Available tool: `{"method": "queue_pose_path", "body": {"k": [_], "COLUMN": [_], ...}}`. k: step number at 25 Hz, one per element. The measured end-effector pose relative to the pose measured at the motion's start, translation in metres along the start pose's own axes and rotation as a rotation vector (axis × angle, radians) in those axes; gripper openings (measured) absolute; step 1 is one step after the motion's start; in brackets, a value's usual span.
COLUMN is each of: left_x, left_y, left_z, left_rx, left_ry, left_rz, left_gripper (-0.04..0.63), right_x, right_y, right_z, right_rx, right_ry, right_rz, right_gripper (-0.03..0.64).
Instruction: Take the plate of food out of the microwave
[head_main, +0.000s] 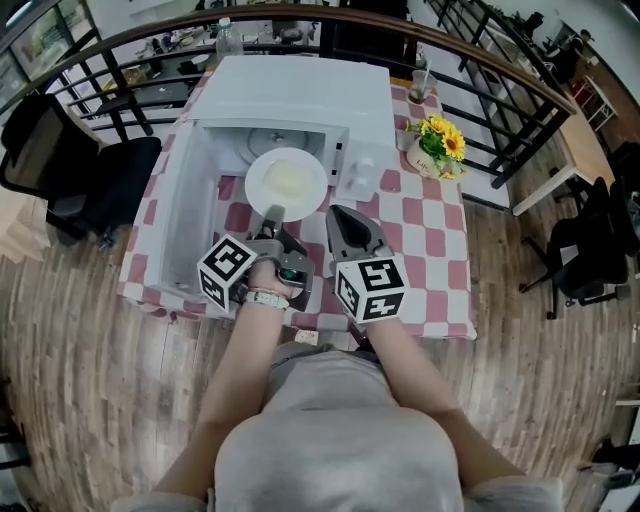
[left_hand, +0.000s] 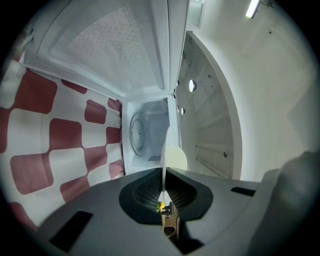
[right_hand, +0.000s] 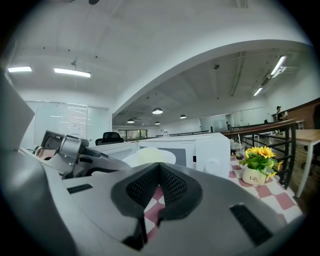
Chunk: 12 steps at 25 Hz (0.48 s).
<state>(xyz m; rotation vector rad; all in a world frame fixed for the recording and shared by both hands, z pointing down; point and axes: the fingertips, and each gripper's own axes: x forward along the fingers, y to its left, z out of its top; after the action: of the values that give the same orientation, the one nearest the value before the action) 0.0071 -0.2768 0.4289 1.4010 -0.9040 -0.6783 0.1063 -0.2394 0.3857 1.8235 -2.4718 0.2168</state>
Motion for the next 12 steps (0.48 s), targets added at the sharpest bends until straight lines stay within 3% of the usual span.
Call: {"method": "queue_pose_path", "body": {"k": [12], "left_x": [-0.0026], "left_y": [-0.0071], "left_z": [0.0004], "left_rx": [-0.003], "left_ry": [-0.013], "left_rz": [-0.030], "left_gripper": [0.014], "right_x": [0.0053], "right_y": [0.0018], "right_z": [0.0002], "right_rx": [-0.028], "right_ry": [-0.002], "right_rz": [-0.002], "right_gripper": [0.023]}}
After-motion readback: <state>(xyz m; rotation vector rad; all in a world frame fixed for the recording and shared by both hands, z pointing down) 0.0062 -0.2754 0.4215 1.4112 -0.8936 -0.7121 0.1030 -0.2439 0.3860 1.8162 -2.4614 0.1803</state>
